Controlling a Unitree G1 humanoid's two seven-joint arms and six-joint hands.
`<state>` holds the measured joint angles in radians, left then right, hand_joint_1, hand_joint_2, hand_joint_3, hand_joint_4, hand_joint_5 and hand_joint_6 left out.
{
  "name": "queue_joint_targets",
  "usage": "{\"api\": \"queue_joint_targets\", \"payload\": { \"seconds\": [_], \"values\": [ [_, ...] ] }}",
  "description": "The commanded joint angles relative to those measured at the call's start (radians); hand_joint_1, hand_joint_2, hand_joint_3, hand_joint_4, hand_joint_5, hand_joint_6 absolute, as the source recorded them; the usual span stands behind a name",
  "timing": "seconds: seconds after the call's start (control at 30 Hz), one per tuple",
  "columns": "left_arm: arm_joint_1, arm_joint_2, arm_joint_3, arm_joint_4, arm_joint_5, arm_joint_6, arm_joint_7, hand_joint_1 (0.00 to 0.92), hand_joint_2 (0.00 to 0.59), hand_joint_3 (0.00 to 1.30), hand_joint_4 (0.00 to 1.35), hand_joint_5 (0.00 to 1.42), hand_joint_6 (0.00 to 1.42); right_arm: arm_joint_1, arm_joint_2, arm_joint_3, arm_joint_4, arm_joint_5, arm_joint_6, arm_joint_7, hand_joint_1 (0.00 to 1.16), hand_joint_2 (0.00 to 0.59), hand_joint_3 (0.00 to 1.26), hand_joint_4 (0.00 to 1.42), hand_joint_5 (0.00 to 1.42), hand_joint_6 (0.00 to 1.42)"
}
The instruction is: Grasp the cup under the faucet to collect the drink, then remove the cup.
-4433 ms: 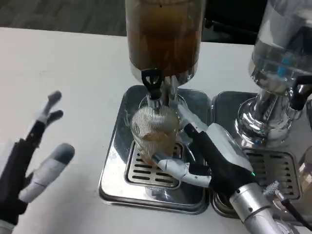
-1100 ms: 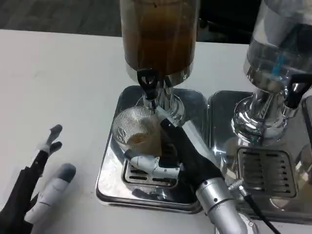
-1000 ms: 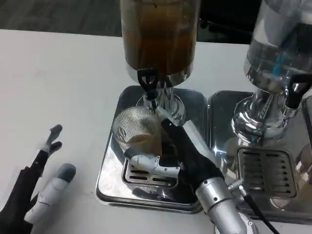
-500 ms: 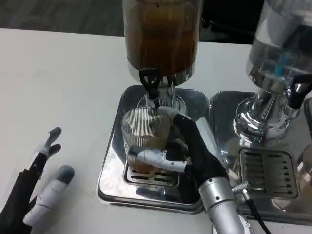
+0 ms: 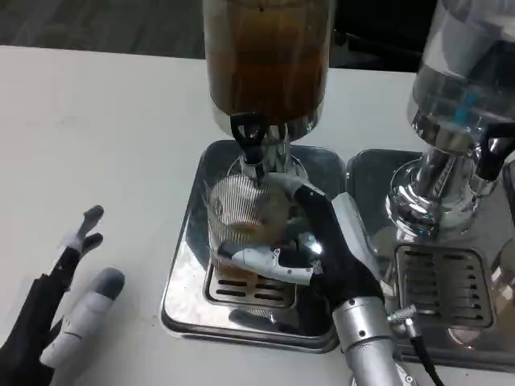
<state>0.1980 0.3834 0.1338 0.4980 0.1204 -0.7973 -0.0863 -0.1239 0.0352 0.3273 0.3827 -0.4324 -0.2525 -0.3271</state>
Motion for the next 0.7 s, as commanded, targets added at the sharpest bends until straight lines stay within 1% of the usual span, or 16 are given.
{"api": "queue_joint_targets", "payload": {
  "seconds": [0.03, 0.1, 0.2, 0.3, 0.47, 0.53, 0.6, 0.67, 0.7],
  "values": [
    [-0.010, 0.002, -0.012, 0.006, -0.001, 0.008, -0.010, 0.000, 0.121, 0.04, 0.00, 0.10, 0.00, 0.008, -0.005, -0.005, -0.066, -0.014, -0.043, -0.020, 1.10, 0.136, 0.59, 0.61, 0.77, 1.02],
    [-0.014, 0.003, -0.017, 0.003, 0.007, 0.005, -0.009, 0.000, 0.121, 0.04, 0.00, 0.10, 0.00, 0.014, -0.021, -0.002, -0.106, -0.037, -0.023, -0.008, 1.11, 0.131, 0.60, 0.62, 0.80, 1.09],
    [-0.021, 0.003, -0.028, 0.002, 0.018, 0.002, -0.006, 0.000, 0.121, 0.04, 0.00, 0.10, 0.00, 0.028, -0.050, -0.004, -0.171, -0.059, 0.010, 0.024, 1.11, 0.115, 0.61, 0.66, 0.82, 1.13],
    [-0.025, 0.000, -0.036, 0.003, 0.017, 0.001, -0.006, 0.000, 0.121, 0.04, 0.00, 0.11, 0.00, 0.046, -0.066, -0.007, -0.215, -0.071, 0.028, 0.040, 1.11, 0.097, 0.63, 0.68, 0.83, 1.17],
    [-0.029, 0.000, -0.046, 0.011, 0.017, -0.001, -0.006, 0.000, 0.121, 0.04, 0.00, 0.11, 0.00, 0.071, -0.080, -0.009, -0.256, -0.068, 0.050, 0.072, 1.11, 0.094, 0.63, 0.69, 0.83, 1.19],
    [-0.030, 0.003, -0.046, 0.010, 0.020, -0.003, -0.004, 0.000, 0.121, 0.04, 0.00, 0.11, 0.00, 0.077, -0.091, 0.000, -0.273, -0.078, 0.057, 0.093, 1.10, 0.093, 0.64, 0.69, 0.85, 1.20],
    [-0.031, 0.003, -0.044, 0.012, 0.015, -0.003, -0.006, 0.000, 0.121, 0.04, 0.00, 0.11, 0.00, 0.079, -0.102, 0.009, -0.280, -0.087, 0.070, 0.120, 1.10, 0.093, 0.64, 0.69, 0.85, 1.20],
    [-0.032, 0.003, -0.044, 0.012, 0.013, -0.004, -0.006, 0.000, 0.121, 0.04, 0.00, 0.11, 0.00, 0.078, -0.105, 0.007, -0.273, -0.076, 0.079, 0.144, 1.10, 0.093, 0.64, 0.69, 0.85, 1.21],
    [-0.031, 0.002, -0.043, 0.011, 0.013, -0.004, -0.005, 0.000, 0.121, 0.04, 0.00, 0.11, 0.00, 0.080, -0.107, 0.005, -0.273, -0.078, 0.080, 0.145, 1.09, 0.092, 0.64, 0.70, 0.85, 1.22]
  ]
}}
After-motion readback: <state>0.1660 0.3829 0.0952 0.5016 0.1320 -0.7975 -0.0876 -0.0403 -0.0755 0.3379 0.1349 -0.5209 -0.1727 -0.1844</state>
